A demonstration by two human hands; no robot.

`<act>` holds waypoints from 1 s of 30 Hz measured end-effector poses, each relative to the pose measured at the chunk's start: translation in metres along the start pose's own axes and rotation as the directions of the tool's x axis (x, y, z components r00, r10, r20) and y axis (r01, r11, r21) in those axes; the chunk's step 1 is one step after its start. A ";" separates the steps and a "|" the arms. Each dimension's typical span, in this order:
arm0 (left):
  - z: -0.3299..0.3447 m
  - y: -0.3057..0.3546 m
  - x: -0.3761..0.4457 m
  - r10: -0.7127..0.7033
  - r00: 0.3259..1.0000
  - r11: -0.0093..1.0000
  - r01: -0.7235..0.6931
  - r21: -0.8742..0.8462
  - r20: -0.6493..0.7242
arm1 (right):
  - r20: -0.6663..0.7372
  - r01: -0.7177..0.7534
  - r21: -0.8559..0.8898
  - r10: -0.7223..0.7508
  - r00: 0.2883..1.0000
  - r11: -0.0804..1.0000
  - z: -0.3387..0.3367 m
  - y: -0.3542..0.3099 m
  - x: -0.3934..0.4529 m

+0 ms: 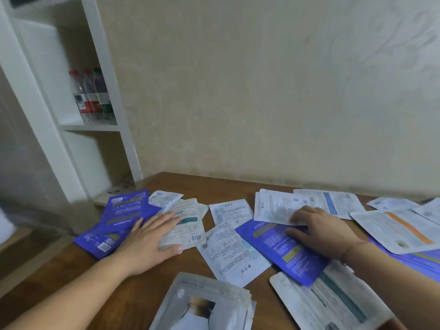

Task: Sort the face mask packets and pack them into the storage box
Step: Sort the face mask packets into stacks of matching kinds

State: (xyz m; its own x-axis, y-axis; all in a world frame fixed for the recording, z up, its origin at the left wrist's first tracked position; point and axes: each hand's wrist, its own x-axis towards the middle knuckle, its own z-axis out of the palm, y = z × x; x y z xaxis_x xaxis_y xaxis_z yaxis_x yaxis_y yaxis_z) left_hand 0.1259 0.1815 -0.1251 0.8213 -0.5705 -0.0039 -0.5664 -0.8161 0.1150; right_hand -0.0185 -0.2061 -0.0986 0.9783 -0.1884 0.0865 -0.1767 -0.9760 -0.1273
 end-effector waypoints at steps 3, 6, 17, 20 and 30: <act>-0.001 0.000 -0.001 0.025 0.999 1.000 -0.025 0.012 -0.045 | -0.048 -0.080 -0.191 0.072 0.996 0.978 -0.003 0.022 -0.018; -0.001 0.001 -0.002 0.045 0.995 0.999 -0.043 0.022 -0.087 | -0.065 -0.125 -0.076 0.120 0.991 0.989 -0.010 0.048 -0.044; -0.001 0.018 -0.017 -0.294 0.883 0.945 0.325 0.025 -0.366 | 0.008 -0.109 0.004 0.109 0.994 0.994 -0.027 0.068 -0.115; 0.002 0.015 -0.023 -0.352 0.850 0.922 0.386 0.009 -0.393 | 0.022 -0.091 0.037 0.090 0.996 0.995 -0.026 0.067 -0.123; -0.017 0.037 -0.062 -0.233 0.840 0.948 0.084 -0.306 -0.490 | -0.176 0.304 -0.288 -0.363 0.915 0.908 -0.011 0.064 -0.158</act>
State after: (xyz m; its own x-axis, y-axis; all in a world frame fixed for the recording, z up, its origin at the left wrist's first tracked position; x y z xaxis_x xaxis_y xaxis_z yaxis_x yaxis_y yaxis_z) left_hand 0.0556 0.1881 -0.1035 0.8555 -0.2439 0.4567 -0.4468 -0.7936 0.4131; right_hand -0.1855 -0.2399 -0.1093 0.9402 0.1622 0.2995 0.1059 -0.9750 0.1955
